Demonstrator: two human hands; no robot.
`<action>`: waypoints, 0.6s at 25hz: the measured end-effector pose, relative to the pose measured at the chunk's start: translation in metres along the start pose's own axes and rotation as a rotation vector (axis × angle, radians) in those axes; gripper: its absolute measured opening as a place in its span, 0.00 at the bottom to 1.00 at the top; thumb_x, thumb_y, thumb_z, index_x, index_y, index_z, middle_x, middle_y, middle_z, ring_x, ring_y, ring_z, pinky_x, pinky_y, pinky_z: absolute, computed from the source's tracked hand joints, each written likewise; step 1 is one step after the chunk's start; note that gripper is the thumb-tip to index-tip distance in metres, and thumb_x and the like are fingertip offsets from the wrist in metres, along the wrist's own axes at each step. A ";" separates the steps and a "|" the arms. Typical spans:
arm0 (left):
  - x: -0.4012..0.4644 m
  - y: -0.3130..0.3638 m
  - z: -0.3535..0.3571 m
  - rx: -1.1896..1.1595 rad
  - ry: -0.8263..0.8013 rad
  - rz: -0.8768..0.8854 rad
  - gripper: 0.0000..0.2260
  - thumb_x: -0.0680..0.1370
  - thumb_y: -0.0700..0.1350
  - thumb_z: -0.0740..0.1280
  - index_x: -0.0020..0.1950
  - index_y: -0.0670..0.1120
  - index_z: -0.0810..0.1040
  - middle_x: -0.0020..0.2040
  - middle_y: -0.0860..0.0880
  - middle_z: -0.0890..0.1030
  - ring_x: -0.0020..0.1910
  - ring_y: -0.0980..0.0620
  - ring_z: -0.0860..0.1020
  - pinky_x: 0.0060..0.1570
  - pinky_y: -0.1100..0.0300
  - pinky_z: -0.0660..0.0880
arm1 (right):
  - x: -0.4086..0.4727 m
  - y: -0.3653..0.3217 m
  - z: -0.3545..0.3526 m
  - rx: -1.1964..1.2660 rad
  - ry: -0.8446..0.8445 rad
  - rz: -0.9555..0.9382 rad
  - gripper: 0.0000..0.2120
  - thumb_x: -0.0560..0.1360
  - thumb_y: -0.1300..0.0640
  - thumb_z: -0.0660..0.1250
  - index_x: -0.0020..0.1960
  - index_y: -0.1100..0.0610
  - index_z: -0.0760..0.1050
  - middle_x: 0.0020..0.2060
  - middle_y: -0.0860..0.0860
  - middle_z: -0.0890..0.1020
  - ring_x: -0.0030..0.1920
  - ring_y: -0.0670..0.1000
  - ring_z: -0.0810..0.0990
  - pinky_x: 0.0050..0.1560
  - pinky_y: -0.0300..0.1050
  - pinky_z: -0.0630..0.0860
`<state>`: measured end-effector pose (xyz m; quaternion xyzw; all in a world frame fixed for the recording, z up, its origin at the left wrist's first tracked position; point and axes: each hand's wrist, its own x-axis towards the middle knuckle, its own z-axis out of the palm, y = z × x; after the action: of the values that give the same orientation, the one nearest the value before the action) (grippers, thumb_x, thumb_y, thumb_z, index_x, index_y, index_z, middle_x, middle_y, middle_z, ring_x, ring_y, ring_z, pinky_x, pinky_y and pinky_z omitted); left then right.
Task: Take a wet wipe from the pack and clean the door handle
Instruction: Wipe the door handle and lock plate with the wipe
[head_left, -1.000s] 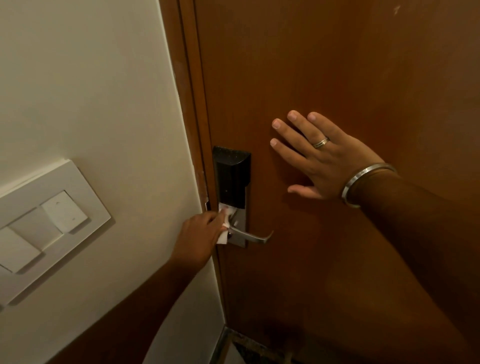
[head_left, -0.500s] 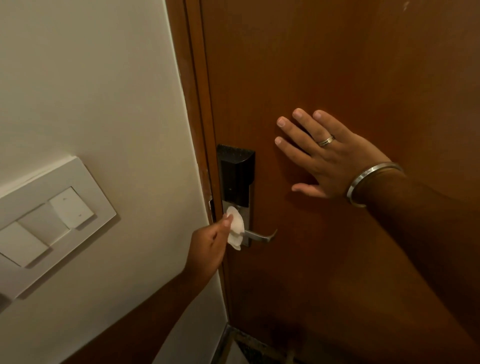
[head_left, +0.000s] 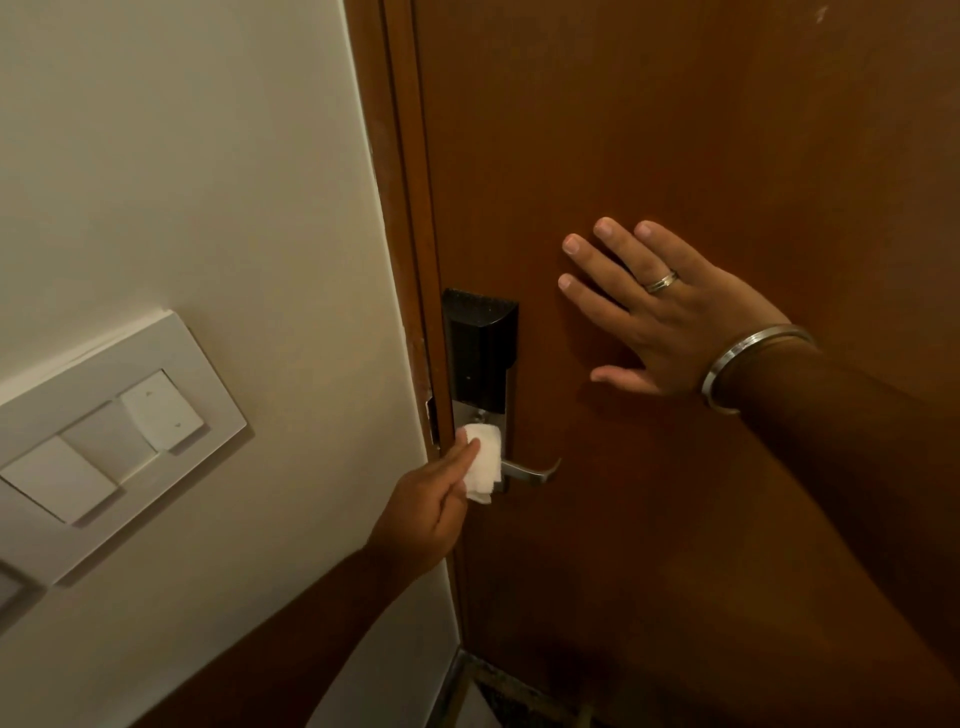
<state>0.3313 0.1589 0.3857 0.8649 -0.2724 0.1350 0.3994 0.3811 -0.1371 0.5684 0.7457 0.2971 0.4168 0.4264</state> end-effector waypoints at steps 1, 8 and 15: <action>0.005 -0.002 -0.005 0.041 -0.061 0.013 0.22 0.79 0.41 0.56 0.74 0.43 0.62 0.73 0.41 0.66 0.70 0.51 0.66 0.67 0.60 0.64 | 0.000 0.000 0.000 0.000 -0.002 0.000 0.46 0.76 0.28 0.44 0.81 0.61 0.49 0.80 0.64 0.49 0.79 0.66 0.47 0.79 0.60 0.40; 0.045 -0.008 -0.018 0.371 -0.169 0.156 0.24 0.73 0.33 0.71 0.68 0.41 0.71 0.68 0.39 0.72 0.65 0.42 0.72 0.64 0.47 0.68 | -0.002 -0.001 0.000 -0.010 -0.004 -0.004 0.47 0.76 0.28 0.43 0.81 0.60 0.47 0.80 0.64 0.48 0.80 0.66 0.47 0.79 0.61 0.40; 0.044 0.005 -0.011 0.673 -0.232 0.372 0.26 0.60 0.38 0.82 0.55 0.41 0.80 0.53 0.39 0.83 0.54 0.40 0.80 0.50 0.44 0.78 | -0.001 0.000 0.000 0.005 0.003 -0.001 0.46 0.76 0.29 0.44 0.81 0.61 0.48 0.80 0.64 0.48 0.79 0.66 0.46 0.79 0.61 0.41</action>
<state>0.3642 0.1488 0.4152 0.8928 -0.4081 0.1884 0.0290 0.3804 -0.1373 0.5679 0.7460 0.2993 0.4168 0.4244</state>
